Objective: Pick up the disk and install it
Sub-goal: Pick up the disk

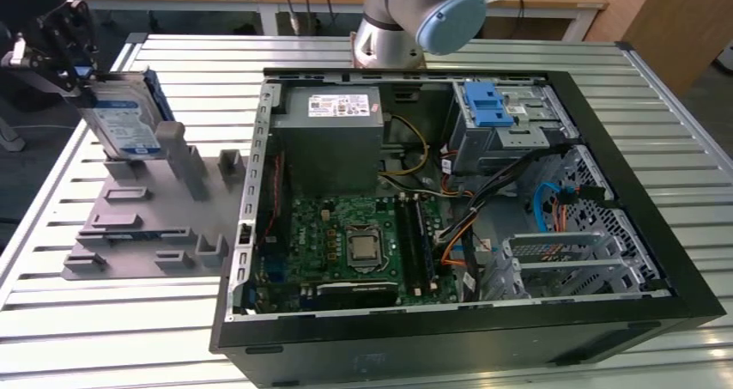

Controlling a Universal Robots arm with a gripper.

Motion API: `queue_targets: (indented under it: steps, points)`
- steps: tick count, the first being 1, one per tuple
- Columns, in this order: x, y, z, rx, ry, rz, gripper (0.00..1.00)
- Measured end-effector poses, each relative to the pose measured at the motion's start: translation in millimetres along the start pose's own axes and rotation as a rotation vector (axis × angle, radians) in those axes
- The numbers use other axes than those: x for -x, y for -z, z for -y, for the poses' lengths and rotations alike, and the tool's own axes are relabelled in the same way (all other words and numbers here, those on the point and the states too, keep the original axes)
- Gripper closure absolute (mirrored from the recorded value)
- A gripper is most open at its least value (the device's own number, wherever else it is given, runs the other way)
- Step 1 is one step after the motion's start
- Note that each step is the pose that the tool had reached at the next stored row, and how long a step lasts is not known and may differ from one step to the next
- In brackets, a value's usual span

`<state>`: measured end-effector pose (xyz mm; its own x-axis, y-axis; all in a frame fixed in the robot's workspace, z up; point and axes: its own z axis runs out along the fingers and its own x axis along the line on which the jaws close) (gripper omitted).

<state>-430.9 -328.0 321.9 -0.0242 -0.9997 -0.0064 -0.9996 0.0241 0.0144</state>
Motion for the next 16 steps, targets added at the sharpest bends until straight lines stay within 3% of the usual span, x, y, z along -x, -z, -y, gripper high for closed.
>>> queue_targets:
  steps: [16]
  points:
    - [0.0,6.3,-0.1,0.0003,0.0,-0.0001,0.64]
